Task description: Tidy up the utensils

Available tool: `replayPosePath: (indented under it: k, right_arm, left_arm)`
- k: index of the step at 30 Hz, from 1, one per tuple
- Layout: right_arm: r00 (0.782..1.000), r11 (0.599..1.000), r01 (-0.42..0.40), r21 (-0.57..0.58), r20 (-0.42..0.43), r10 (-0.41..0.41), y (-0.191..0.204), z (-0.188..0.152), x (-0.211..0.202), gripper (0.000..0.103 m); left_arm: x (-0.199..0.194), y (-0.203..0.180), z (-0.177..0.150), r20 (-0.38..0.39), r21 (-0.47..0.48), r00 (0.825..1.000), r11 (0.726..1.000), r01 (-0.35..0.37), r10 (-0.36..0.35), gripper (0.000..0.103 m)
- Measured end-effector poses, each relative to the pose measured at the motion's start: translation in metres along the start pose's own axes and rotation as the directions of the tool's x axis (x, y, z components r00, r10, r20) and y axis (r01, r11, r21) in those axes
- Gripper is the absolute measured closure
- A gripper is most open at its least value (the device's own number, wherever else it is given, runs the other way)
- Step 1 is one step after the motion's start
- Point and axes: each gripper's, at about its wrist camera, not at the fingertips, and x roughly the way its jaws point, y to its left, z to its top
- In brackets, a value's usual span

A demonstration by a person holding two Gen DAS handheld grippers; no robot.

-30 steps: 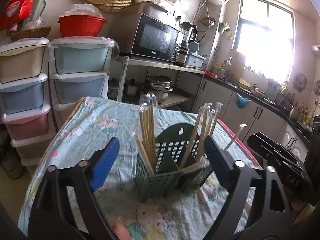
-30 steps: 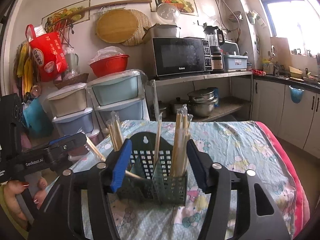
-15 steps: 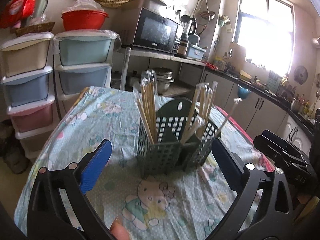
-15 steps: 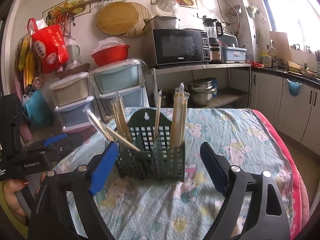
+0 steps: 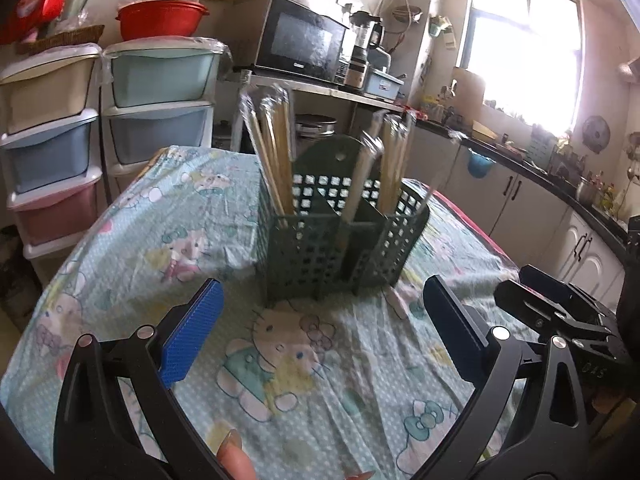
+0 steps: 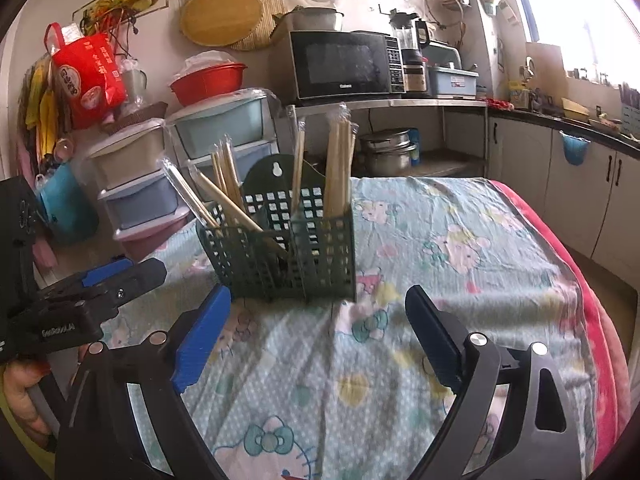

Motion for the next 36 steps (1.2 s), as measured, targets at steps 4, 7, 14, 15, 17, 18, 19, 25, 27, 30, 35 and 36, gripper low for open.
replayPosePath:
  k: [4, 7, 14, 15, 17, 18, 19, 25, 27, 30, 35, 36]
  right_arm:
    - [0.997, 0.999, 0.05, 0.004, 0.065, -0.05, -0.002, -0.008, -0.008, 0.016]
    - [0.978, 0.994, 0.11, 0.013, 0.174, -0.111, -0.005, -0.013, -0.021, 0.011]
    - [0.938, 0.986, 0.166, 0.008, 0.308, -0.16, -0.01, -0.022, -0.031, 0.007]
    - [0.938, 0.986, 0.165, 0.004, 0.31, -0.158, -0.01, -0.024, -0.03, 0.007]
    - [0.937, 0.986, 0.165, 0.002, 0.312, -0.157, -0.01, -0.025, -0.028, 0.007]
    - [0.938, 0.986, 0.165, -0.001, 0.311, -0.156, -0.01, -0.026, -0.026, 0.007]
    - [0.938, 0.986, 0.165, -0.004, 0.31, -0.156, -0.01, -0.027, -0.026, 0.007]
    - [0.945, 0.987, 0.161, -0.023, 0.291, -0.147, -0.007, -0.034, -0.02, 0.007]
    - [0.945, 0.987, 0.162, -0.026, 0.292, -0.147, -0.006, -0.035, -0.021, 0.007]
    - [0.945, 0.987, 0.158, -0.026, 0.293, -0.143, -0.006, -0.034, -0.021, 0.007]
    - [0.945, 0.987, 0.159, -0.026, 0.293, -0.145, -0.006, -0.034, -0.021, 0.007]
    - [0.946, 0.987, 0.158, -0.027, 0.292, -0.144, -0.006, -0.034, -0.02, 0.007]
  left_arm:
    - [0.001, -0.008, -0.011, 0.021, 0.017, 1.0, 1.0, 0.007, -0.008, 0.011]
    - [-0.001, -0.012, -0.017, 0.057, 0.035, 0.998, 0.999, 0.018, -0.02, 0.011]
    - [-0.006, -0.016, -0.024, 0.149, 0.058, 0.989, 0.998, 0.004, -0.013, 0.011]
    - [-0.006, -0.016, -0.024, 0.157, 0.058, 0.988, 0.998, 0.002, -0.011, 0.011]
    - [-0.006, -0.016, -0.026, 0.169, 0.061, 0.986, 0.998, 0.002, -0.012, 0.011]
    - [-0.006, -0.016, -0.026, 0.173, 0.063, 0.985, 0.998, 0.001, -0.012, 0.011]
    - [-0.007, -0.016, -0.027, 0.181, 0.065, 0.983, 0.998, -0.001, -0.01, 0.011]
    - [-0.006, -0.016, -0.03, 0.185, 0.067, 0.983, 0.998, 0.001, -0.013, 0.011]
    - [-0.006, -0.015, -0.03, 0.181, 0.062, 0.983, 0.998, 0.001, -0.012, 0.011]
    - [-0.006, -0.014, -0.031, 0.18, 0.057, 0.984, 0.998, 0.002, -0.012, 0.011]
    - [-0.006, -0.014, -0.031, 0.18, 0.057, 0.984, 0.998, 0.002, -0.012, 0.011]
    - [-0.006, -0.013, -0.031, 0.179, 0.058, 0.984, 0.998, 0.002, -0.012, 0.011]
